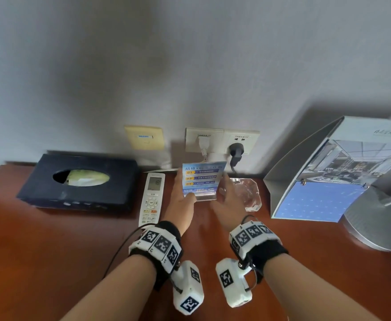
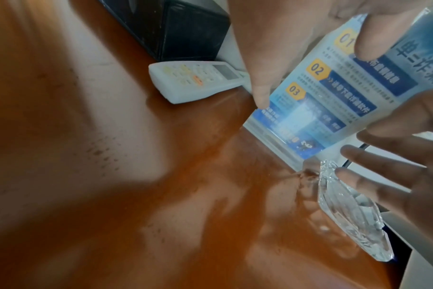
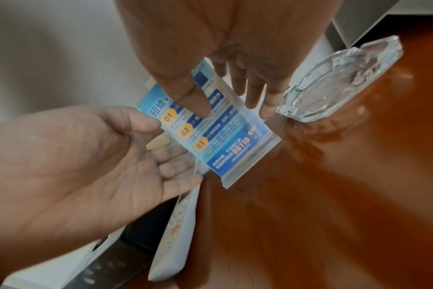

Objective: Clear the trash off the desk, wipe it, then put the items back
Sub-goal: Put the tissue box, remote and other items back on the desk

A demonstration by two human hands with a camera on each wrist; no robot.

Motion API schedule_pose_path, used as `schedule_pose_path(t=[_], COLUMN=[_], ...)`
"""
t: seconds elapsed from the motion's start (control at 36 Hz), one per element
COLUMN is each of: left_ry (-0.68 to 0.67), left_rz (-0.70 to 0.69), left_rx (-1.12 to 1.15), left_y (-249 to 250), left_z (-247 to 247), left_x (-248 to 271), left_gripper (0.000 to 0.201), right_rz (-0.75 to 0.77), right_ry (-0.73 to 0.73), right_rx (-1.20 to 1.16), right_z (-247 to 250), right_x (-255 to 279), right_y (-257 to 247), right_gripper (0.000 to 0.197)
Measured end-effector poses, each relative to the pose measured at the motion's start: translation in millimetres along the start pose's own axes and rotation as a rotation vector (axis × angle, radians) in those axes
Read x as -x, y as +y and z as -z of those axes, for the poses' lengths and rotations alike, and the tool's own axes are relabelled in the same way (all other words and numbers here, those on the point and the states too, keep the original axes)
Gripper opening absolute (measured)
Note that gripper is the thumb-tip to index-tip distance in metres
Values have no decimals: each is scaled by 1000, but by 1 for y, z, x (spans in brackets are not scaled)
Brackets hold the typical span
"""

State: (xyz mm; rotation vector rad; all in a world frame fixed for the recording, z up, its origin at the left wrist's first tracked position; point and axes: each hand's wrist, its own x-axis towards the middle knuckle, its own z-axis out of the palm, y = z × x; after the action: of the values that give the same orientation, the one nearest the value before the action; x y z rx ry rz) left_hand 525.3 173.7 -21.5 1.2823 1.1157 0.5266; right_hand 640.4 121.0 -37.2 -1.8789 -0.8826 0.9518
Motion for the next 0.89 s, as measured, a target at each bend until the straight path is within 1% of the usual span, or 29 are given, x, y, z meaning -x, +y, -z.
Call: schedule_pose_path(t=[0.08,0.17,0.31,0.47,0.58,0.67,0.78,0.83,0.89], left_ry=[-68,-86,-111,-102,-48,-12,9,5,19], left_rz=[1,-5,28,62,92,78,61,53,19], left_rx=[4,-15,-56,-90,-78,-163,-233,-233,-245], left_y=[5,4,6,14,18,17,13,8,6], left_z=[3,7,14,14,15,20,32,41,51], left_x=[2,1,-2,4,8,14,26,35,48], left_gripper=[74,74,73,72,72,72,70,63,47], right_rz=[-7,-17,-15,-30,-64,-89,-61,-69,-82], right_ry=[6,-13,8,-38,-30,0,53,40,21], right_rx=[-43,-41,-28,30,72,51,28,44,115], right_z=[-1,0,-1,4,12,18,21,22,22], right_x=[2,5,9,15,19,24,31,38,46], right_y=[3,4,3,-1,-2,4,19,23,24], right_gripper=[77,87,83,87,81,76,75,70,62])
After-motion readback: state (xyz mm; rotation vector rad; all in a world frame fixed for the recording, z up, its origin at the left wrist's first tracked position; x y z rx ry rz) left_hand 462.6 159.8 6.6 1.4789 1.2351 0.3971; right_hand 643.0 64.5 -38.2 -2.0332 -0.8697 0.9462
